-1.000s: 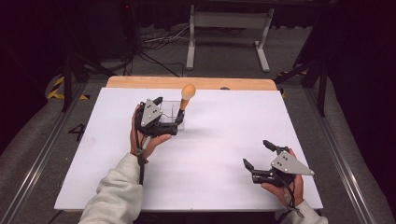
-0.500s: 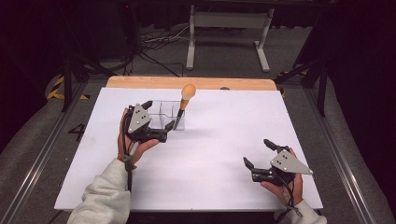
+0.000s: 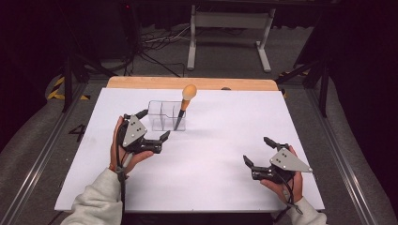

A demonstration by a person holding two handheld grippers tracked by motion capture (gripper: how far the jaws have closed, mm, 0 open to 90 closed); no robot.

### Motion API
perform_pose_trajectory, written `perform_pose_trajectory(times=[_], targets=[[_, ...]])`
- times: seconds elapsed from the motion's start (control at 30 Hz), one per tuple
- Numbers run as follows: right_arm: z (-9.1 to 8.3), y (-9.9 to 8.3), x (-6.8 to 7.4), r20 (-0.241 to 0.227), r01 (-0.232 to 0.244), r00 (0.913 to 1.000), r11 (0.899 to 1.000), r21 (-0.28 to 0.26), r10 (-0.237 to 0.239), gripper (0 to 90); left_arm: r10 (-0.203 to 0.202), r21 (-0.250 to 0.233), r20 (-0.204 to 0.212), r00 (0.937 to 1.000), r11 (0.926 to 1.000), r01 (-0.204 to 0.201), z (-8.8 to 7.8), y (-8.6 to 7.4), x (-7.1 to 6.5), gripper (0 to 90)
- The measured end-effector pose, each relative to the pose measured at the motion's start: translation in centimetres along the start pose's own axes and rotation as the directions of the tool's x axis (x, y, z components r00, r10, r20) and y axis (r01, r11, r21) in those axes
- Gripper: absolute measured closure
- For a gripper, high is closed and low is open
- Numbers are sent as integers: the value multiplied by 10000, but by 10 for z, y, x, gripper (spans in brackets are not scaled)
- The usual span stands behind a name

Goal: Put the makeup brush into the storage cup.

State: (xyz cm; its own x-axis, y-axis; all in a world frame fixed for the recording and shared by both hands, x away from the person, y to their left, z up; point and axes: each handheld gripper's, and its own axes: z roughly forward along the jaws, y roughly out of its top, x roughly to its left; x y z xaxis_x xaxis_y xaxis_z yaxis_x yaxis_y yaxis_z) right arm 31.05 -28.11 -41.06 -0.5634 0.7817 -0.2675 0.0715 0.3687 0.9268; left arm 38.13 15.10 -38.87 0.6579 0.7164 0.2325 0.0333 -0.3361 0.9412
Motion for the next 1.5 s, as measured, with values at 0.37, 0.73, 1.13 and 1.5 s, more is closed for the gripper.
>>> perform_pose_trajectory(times=[0.37,0.73,1.13,1.5], targets=[[2,0,3,-52,174,9998,9998,42,-173,100,128,7,28,9999,9999,-128,-21,-11,-1,30],[1,0,2,-12,215,9998,9998,18,-215,99,251,96,31,9997,9996,-251,-36,-17,-3,31],[-1,2,4,-126,358,9993,9993,-97,-359,96,240,246,127,9996,9994,-243,-48,-28,-1,32],[-1,1,4,-65,382,9992,9993,-1,-382,96,107,401,127,9999,9991,-112,-59,-39,3,32]])
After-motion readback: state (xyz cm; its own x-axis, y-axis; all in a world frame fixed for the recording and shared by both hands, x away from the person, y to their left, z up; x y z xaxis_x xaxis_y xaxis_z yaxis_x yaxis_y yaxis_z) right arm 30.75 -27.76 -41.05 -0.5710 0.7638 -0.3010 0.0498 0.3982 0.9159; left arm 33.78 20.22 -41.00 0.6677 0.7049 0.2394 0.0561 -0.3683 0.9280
